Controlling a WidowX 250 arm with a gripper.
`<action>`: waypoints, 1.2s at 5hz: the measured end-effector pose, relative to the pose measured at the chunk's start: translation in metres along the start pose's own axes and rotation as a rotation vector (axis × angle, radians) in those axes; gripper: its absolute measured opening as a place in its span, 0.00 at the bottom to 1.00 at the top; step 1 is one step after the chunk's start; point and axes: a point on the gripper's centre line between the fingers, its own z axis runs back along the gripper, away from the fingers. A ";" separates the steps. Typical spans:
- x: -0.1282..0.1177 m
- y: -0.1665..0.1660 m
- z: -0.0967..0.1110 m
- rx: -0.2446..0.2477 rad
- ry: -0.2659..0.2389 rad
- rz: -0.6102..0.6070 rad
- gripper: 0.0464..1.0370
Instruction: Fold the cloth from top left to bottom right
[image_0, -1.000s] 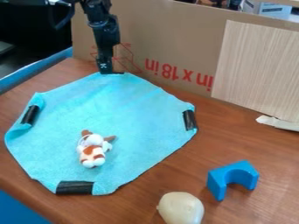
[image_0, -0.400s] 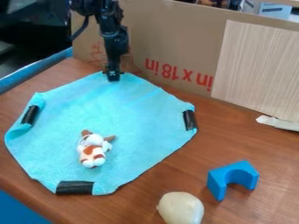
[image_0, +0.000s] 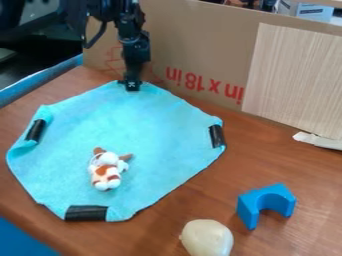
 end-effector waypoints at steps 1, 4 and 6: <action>0.000 0.000 0.000 0.001 -0.002 0.001 0.35; -0.001 -0.001 -0.002 0.005 0.002 -0.005 0.01; -0.004 -0.009 0.001 -0.066 -0.058 0.009 0.01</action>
